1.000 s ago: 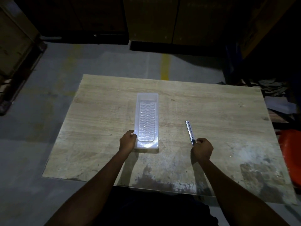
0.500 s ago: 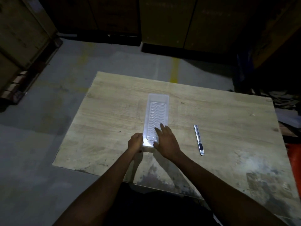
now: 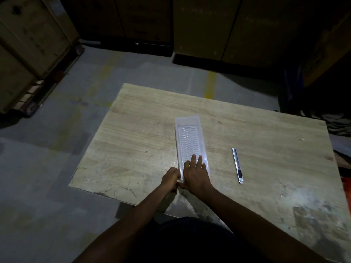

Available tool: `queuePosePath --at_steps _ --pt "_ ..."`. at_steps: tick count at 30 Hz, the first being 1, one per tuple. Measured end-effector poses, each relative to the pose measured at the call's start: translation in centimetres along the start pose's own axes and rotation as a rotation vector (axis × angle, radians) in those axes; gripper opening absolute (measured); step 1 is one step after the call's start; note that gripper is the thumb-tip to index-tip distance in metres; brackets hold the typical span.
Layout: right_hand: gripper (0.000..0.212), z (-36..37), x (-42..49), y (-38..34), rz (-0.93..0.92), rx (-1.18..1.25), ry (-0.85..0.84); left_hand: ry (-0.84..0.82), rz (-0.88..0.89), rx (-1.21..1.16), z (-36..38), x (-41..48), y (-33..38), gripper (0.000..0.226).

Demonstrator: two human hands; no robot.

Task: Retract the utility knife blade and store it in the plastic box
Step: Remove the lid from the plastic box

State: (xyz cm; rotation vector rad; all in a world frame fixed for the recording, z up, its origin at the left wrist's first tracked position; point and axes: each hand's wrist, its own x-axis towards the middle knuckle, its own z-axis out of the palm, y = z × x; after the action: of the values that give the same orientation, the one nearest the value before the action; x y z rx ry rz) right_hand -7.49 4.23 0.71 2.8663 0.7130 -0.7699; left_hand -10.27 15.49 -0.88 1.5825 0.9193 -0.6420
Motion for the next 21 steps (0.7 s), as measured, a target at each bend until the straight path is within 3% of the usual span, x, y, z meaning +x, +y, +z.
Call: queuePosePath --at_steps 10,15,21 --pt "0.079 -4.3 -1.7 0.6 -0.136 0.037 -0.01 -0.015 0.098 0.101 -0.2 -2.9 3.7 0.036" --pt "0.073 -4.1 -1.5 0.0 -0.202 -0.008 -0.006 -0.03 0.055 0.071 -0.4 -2.6 3.7 0.045" --pt "0.066 -3.1 -1.2 -0.4 -0.196 -0.009 -0.004 0.0 -0.005 -0.014 -0.4 -2.1 3.4 0.039"
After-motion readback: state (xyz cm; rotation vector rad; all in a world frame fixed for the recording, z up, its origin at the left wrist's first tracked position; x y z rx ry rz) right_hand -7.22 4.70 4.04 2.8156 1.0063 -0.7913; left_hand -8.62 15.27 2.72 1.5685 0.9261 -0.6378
